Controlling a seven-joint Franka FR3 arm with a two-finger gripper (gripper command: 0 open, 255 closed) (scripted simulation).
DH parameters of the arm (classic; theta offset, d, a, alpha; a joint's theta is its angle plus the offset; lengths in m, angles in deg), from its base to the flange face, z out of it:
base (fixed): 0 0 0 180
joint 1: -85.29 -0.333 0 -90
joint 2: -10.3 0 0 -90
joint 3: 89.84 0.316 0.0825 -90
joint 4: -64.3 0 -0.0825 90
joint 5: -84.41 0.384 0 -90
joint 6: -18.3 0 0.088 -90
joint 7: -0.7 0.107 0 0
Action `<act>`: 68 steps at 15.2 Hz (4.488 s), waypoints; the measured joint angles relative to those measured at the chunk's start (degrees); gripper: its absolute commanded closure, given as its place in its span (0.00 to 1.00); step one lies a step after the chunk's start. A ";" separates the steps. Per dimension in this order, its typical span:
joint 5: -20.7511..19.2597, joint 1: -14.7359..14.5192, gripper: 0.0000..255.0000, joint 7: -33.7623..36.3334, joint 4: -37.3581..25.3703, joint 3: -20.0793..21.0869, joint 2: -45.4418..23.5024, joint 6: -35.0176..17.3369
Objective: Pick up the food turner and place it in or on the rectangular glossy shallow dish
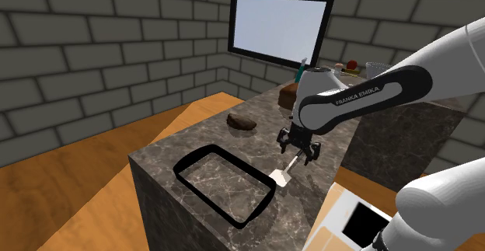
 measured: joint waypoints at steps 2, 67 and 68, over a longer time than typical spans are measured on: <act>0.02 0.01 0.00 0.11 0.28 0.14 -0.29 -0.58; -7.91 -2.08 1.00 35.24 -37.98 25.18 -19.78 19.42; -8.08 -2.11 1.00 35.49 -37.32 25.32 -20.01 18.62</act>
